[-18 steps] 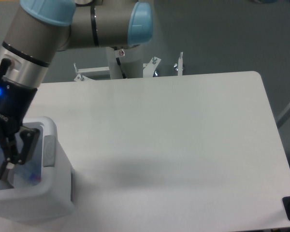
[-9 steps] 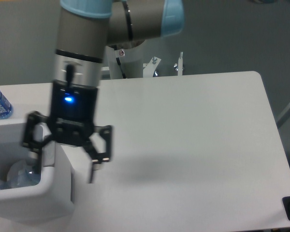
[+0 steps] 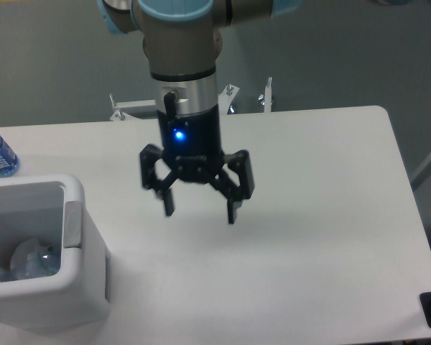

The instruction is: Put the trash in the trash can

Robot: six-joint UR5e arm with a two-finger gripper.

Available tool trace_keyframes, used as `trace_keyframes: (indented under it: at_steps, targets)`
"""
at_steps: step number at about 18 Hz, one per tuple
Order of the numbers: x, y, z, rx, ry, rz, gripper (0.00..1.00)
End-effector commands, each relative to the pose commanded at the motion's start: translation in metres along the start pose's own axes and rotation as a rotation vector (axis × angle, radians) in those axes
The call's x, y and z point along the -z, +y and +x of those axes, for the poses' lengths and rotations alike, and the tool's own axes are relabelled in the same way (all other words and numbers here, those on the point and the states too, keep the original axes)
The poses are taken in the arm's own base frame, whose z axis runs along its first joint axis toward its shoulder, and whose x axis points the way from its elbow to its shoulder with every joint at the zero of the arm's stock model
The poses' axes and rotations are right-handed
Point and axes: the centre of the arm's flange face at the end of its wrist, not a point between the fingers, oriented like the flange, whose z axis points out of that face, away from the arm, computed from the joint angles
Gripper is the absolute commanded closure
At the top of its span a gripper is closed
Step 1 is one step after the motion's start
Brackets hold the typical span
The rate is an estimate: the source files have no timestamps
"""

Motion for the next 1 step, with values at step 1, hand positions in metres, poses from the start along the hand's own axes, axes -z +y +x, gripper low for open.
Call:
trace_keyframes:
  at_steps: [1]
  targets:
    - [0.0016,0.0008,-0.0018,0.001,-0.003,0.001,0.0]
